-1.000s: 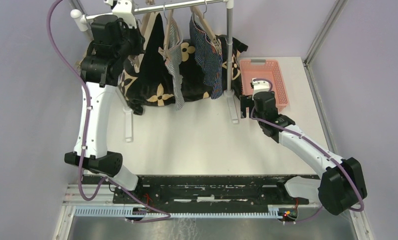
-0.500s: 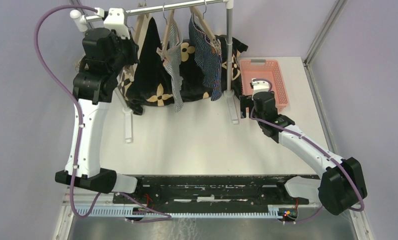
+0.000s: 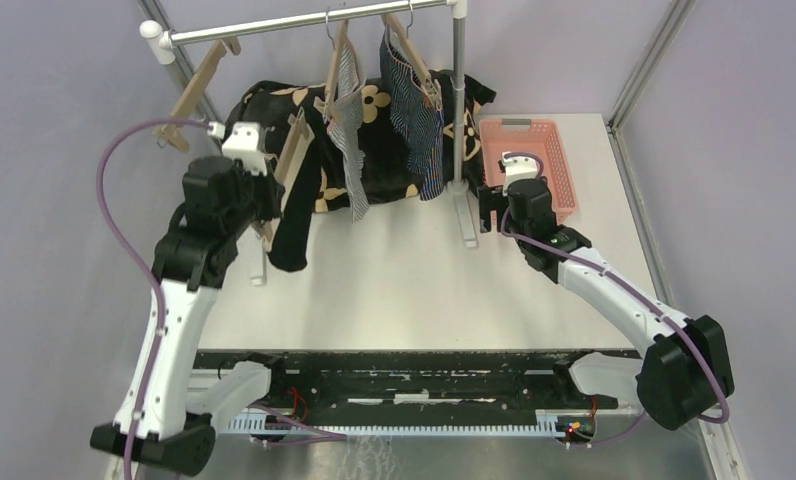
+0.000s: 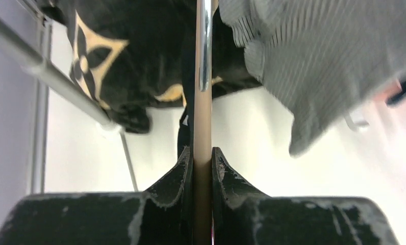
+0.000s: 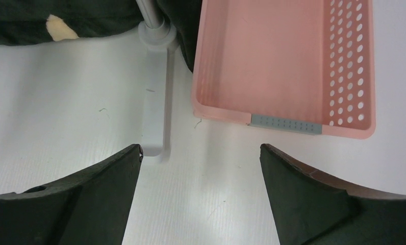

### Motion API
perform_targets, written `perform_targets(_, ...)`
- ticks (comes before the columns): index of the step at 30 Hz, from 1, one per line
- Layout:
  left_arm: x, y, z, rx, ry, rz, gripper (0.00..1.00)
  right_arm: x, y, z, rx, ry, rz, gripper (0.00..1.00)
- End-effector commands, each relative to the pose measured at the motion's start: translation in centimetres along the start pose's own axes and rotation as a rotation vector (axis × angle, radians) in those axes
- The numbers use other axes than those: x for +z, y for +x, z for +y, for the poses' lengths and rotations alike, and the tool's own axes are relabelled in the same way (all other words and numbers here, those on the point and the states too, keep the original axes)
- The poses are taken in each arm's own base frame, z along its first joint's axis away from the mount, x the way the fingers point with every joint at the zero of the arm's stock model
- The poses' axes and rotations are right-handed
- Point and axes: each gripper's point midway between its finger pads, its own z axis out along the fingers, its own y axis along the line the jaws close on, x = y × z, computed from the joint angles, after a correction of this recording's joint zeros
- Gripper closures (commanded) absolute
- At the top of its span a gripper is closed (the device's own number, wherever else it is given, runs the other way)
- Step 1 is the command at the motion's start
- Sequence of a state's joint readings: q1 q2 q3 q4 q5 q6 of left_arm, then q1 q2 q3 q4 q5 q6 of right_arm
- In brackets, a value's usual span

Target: Remove the underwear clipped to the hanger

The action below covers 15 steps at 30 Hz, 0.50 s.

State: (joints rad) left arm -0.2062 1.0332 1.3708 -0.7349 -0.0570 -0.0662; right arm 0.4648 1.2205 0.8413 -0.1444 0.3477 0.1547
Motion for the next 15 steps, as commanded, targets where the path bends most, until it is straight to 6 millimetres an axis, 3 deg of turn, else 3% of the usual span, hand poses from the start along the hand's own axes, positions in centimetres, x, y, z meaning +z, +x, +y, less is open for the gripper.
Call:
perform_targets(1,-4.7,0.5,-2.5,-0.092,0.150,-0.116,0.97,-1.0,-4.1,1.3,0.046,-0.069,-0.095,0.05)
perform_targets(11,-9.0,8.8,-7.7,-0.119,0.482,0.062,0.97,-3.2,-3.0,4.6,0.093,-0.285,-0.072,0.00)
perform_targets(15,-10.8,9.9,-8.7,-0.111,0.564,0.059,0.97,-5.0,-3.3,5.6,0.074,-0.378,-0.084,0.00)
